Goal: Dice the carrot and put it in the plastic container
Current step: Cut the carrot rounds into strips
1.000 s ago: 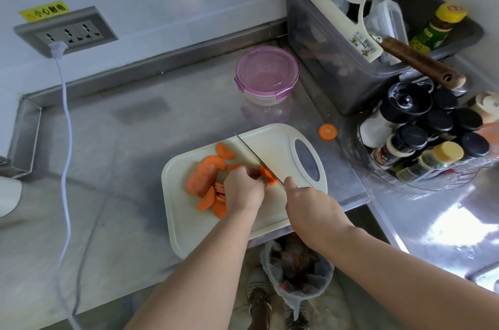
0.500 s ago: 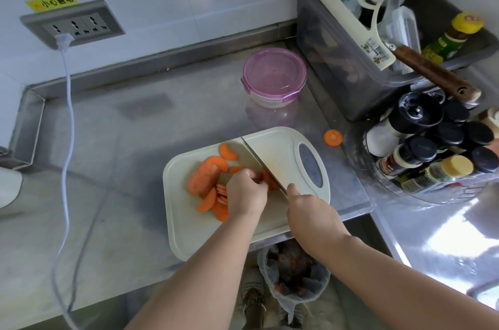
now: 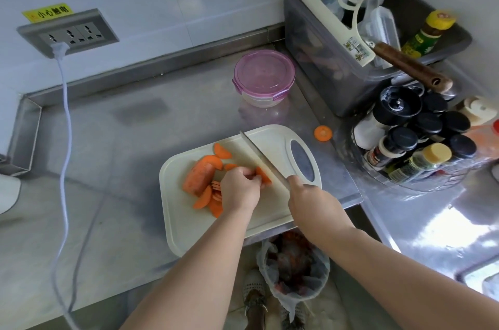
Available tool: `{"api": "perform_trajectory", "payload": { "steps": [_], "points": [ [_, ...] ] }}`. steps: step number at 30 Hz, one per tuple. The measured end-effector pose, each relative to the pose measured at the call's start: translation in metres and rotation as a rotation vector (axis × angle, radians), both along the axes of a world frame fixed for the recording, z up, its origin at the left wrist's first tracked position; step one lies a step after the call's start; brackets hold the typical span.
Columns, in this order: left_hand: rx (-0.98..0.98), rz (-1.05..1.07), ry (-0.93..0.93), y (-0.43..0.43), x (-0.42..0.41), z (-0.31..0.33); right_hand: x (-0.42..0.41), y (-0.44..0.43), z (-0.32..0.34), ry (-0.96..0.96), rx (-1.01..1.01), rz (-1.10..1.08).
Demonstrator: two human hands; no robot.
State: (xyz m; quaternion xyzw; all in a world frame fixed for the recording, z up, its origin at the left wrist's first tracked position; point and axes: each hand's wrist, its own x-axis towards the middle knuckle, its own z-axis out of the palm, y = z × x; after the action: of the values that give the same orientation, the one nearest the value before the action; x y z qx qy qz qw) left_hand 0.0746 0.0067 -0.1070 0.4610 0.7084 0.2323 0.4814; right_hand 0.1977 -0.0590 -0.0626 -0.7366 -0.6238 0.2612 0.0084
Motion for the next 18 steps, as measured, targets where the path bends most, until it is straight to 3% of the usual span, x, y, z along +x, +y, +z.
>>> {"api": "perform_trajectory", "payload": {
  "steps": [6,18],
  "points": [
    [-0.02,0.025,0.005,0.001,-0.001,-0.004,-0.009,-0.01,0.002,-0.129,-0.041,0.161],
    [-0.012,0.005,0.054,0.001,0.0,0.001,-0.013,-0.007,0.001,-0.104,-0.044,0.14]
  ]
}}
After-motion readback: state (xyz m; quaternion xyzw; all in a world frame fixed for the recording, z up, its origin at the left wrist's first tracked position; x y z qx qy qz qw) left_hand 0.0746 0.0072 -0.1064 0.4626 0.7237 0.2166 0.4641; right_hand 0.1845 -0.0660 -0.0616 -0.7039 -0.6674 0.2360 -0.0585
